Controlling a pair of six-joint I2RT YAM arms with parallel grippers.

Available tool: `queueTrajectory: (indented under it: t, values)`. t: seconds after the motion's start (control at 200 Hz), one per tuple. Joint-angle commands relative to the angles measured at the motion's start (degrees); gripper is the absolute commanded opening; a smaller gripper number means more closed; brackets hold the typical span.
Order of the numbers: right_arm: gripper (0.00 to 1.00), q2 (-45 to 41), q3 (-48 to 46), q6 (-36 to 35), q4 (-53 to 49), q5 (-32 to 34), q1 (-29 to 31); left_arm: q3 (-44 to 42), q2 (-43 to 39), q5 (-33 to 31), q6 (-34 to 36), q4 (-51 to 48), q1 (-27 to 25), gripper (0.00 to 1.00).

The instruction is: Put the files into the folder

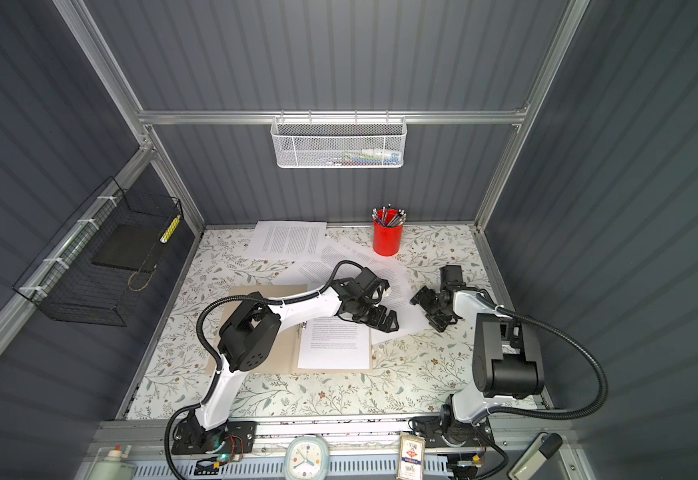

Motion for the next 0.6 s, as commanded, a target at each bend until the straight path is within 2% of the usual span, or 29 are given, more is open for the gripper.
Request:
queueTrajectory:
  t: [0.0, 0.21, 0.455, 0.595]
  values:
    - [0.91, 3.2, -0.2, 1.9, 0.7, -4.0, 1.0, -3.1, 2.6, -1.8, 0.3, -8.3, 1.0, 0.99]
    - [0.91, 5.9, 0.1, 0.6, 5.8, -10.1, 1.4, -2.6, 2.8, -1.4, 0.4, -8.3, 1.0, 0.99]
    - [0.95, 4.9, 0.4, -6.9, 14.3, -18.5, 1.4, -2.8, 2.8, -1.3, 0.4, -8.4, 1.1, 0.99]
    - [0.95, 7.5, 4.4, -10.4, 15.6, -23.8, 1.4, -3.2, 2.4, -1.2, 0.4, -8.3, 1.1, 0.99]
